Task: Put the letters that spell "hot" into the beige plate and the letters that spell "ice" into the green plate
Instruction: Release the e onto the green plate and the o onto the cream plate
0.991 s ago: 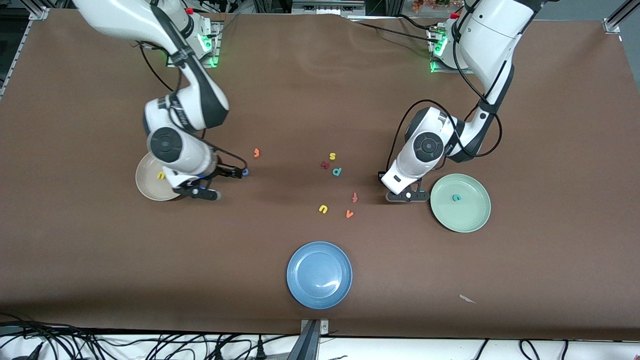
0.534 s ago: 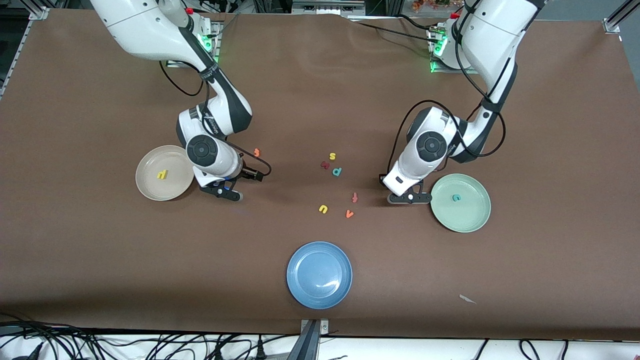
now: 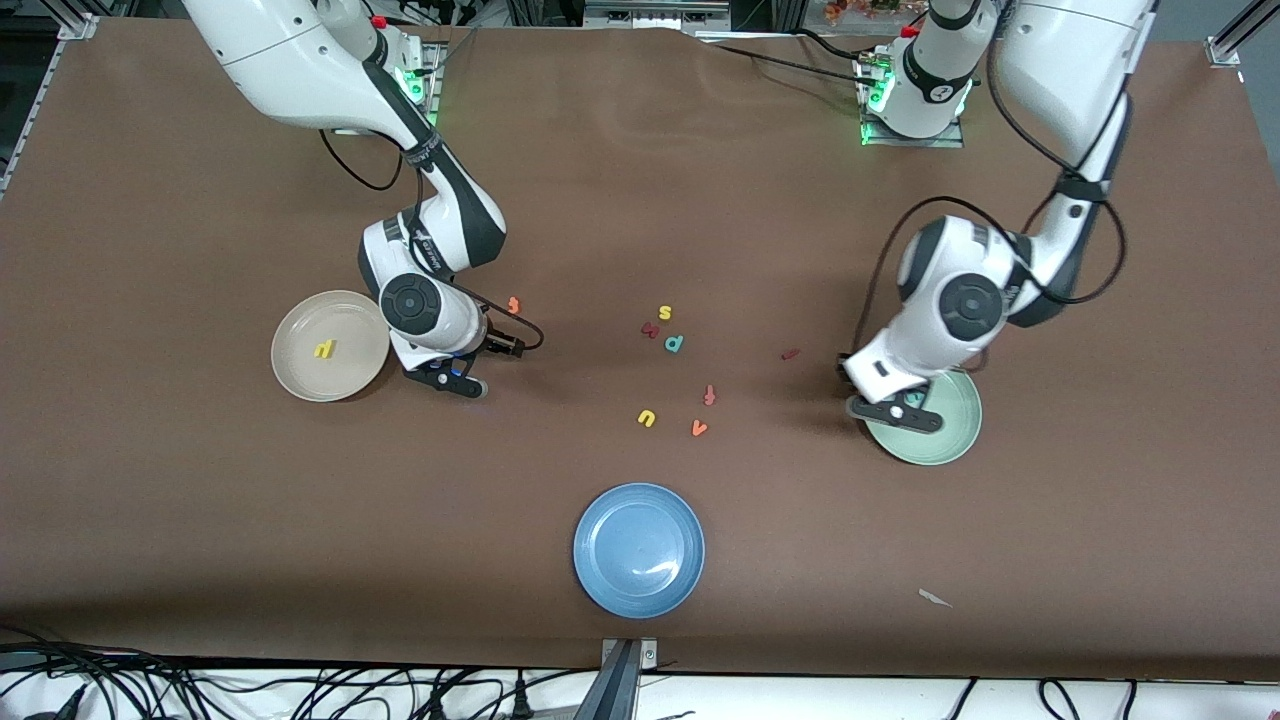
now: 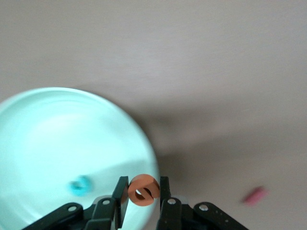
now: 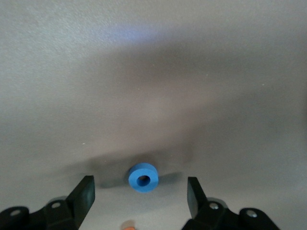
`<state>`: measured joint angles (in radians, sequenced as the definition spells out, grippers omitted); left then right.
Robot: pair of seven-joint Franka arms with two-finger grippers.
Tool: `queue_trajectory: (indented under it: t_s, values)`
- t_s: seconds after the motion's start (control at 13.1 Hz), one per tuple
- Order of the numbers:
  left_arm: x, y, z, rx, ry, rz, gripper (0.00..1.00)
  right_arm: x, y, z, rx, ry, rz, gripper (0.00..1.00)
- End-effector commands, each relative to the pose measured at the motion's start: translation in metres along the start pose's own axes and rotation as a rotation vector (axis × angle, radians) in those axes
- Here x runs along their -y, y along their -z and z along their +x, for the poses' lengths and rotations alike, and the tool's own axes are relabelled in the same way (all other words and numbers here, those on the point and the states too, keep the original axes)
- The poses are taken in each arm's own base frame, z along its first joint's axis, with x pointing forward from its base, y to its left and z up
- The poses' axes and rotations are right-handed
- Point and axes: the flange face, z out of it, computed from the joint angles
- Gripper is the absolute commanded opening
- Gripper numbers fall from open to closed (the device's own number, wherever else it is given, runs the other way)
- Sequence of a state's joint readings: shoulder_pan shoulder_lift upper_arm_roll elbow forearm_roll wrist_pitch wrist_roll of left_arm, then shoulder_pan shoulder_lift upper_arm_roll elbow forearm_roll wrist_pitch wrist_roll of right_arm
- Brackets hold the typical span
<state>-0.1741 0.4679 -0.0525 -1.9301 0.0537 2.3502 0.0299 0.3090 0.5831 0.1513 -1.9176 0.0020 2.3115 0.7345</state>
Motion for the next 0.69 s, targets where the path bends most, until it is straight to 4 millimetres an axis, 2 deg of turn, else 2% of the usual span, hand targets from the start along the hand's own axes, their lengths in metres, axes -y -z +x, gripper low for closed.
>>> queue_trajectory:
  t_s: [0.0, 0.38, 0.46, 0.53, 0.61]
  values:
    - [0.034, -0.008, -0.011, 0.033, -0.122, 0.038, 0.02, -0.004, -0.007, -0.004, -0.022, -0.007, 0.012, 0.78]
    - [0.023, -0.031, -0.019, 0.069, -0.123, 0.023, 0.08, -0.005, -0.016, -0.007, -0.009, -0.005, 0.002, 0.57]
    - [0.022, -0.035, -0.02, 0.075, -0.124, 0.022, 0.25, -0.005, -0.016, -0.007, -0.009, -0.007, 0.002, 0.54]
    - [0.022, -0.035, -0.02, 0.069, -0.125, 0.023, 0.51, -0.006, -0.016, -0.007, -0.007, -0.005, -0.001, 0.5]
    - [0.022, -0.034, -0.019, 0.065, -0.13, 0.024, 1.0, -0.006, -0.016, -0.007, -0.007, -0.005, -0.001, 0.48]
